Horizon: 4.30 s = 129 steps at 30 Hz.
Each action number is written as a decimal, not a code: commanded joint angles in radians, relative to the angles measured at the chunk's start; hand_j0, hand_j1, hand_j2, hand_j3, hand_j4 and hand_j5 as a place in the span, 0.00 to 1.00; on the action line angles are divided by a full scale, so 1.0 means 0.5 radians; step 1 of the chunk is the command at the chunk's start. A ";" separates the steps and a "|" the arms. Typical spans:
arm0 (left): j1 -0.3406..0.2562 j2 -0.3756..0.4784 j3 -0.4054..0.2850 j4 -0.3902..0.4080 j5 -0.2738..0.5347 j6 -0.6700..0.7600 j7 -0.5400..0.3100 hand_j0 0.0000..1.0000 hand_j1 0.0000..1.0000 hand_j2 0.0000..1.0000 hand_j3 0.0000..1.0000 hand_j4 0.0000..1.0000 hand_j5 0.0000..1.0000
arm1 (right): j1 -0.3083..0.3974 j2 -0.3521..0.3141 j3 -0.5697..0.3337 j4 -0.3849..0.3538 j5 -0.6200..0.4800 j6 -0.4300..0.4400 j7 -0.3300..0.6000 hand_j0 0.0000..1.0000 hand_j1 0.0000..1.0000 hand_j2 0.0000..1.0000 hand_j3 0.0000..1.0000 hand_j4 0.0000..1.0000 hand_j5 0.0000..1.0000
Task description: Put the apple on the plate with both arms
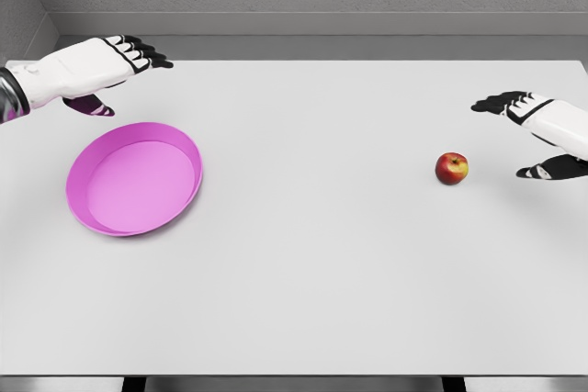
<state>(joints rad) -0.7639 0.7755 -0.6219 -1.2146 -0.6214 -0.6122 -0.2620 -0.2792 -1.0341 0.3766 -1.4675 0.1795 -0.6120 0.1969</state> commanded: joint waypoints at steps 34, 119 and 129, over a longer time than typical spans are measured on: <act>0.000 -0.017 0.001 -0.001 0.003 0.003 -0.004 1.00 1.00 1.00 1.00 1.00 1.00 | -0.644 0.316 0.799 0.008 -0.018 1.074 0.643 1.00 1.00 1.00 1.00 1.00 1.00; 0.000 0.001 0.004 -0.001 0.010 0.003 -0.004 1.00 1.00 1.00 1.00 1.00 1.00 | -0.749 0.826 0.824 -0.566 -0.018 1.092 0.738 0.43 0.43 0.43 0.43 0.43 0.43; 0.000 0.001 0.004 -0.001 0.010 0.003 -0.004 1.00 1.00 1.00 1.00 1.00 1.00 | -0.798 0.915 0.873 -0.559 -0.015 1.107 0.735 0.43 0.43 0.43 0.43 0.43 0.43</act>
<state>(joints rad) -0.7639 0.7751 -0.6206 -1.2149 -0.6222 -0.6121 -0.2645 -0.6780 -0.5865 0.8098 -1.7474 0.1747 -0.0597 0.5654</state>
